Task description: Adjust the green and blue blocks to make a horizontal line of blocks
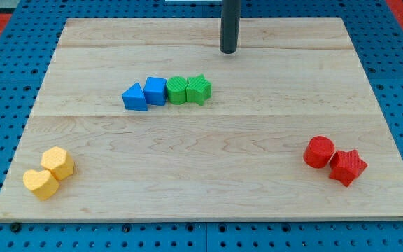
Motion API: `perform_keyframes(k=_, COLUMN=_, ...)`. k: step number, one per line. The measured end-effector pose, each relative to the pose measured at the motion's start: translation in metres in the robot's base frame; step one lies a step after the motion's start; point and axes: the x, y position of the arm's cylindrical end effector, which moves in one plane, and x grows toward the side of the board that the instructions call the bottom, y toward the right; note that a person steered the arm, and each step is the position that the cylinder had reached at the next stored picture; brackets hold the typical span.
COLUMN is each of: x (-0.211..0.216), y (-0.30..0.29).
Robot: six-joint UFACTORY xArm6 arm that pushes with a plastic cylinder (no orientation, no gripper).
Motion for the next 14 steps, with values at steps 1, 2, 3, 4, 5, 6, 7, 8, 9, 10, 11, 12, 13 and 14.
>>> perform_keyframes(k=1, x=0.0, y=-0.013)
perform_keyframes(k=2, x=-0.003, y=-0.009)
perform_keyframes(k=3, x=-0.016, y=-0.009)
perform_keyframes(k=4, x=-0.034, y=-0.009)
perform_keyframes(k=5, x=-0.035, y=-0.009)
perform_keyframes(k=6, x=-0.035, y=-0.009)
perform_keyframes(k=7, x=-0.037, y=-0.008)
perform_keyframes(k=8, x=-0.037, y=-0.008)
perform_keyframes(k=9, x=-0.037, y=-0.008)
perform_keyframes(k=10, x=-0.038, y=0.078)
perform_keyframes(k=11, x=-0.006, y=0.163)
perform_keyframes(k=12, x=0.056, y=0.215)
perform_keyframes(k=13, x=0.135, y=0.213)
perform_keyframes(k=14, x=0.168, y=0.138)
